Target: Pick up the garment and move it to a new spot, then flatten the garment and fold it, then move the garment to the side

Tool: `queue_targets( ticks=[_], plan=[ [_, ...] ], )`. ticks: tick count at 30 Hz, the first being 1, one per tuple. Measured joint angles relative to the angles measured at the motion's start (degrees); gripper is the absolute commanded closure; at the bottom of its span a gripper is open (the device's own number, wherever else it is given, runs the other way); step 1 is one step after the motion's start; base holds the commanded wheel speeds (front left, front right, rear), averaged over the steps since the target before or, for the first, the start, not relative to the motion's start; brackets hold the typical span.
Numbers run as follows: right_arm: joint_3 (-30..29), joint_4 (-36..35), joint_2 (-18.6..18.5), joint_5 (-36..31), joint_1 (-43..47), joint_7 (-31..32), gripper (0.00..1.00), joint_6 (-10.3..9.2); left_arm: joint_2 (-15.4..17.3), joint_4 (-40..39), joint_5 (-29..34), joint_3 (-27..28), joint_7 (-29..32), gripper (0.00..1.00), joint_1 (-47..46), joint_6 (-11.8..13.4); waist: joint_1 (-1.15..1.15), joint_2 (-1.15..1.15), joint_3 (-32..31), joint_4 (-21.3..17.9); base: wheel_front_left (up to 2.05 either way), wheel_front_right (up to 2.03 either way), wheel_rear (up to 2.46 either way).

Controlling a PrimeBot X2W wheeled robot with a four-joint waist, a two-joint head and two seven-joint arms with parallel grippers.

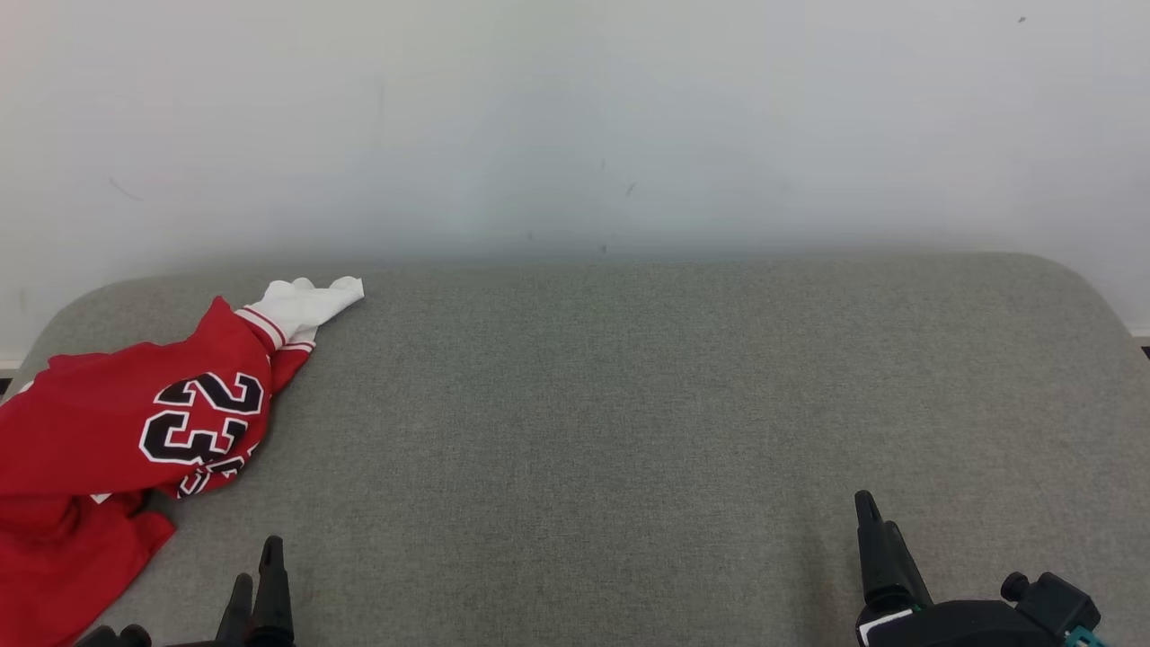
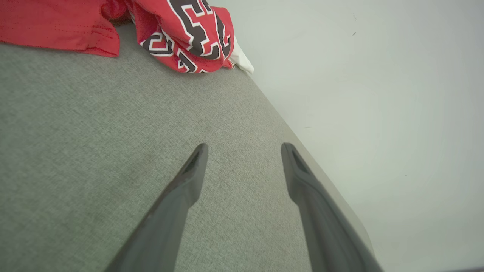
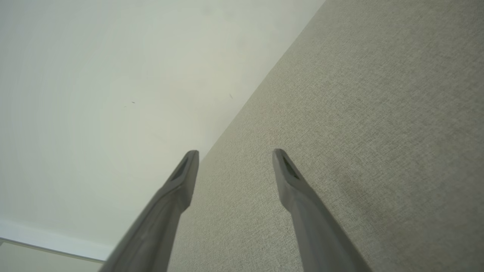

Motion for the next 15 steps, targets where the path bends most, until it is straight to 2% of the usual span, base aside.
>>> queue_targets(
  ticks=[15],
  plan=[
    [-1.10, -0.11, -0.01, -15.93, 1.12, 0.14, 0.00, 0.00, 0.79, 2.07, 16.90, -5.04, -3.75, 0.00, -0.01, 2.69, 0.00, 0.00, -1.28, 0.16, 0.00, 0.00, 0.00]
  ],
)
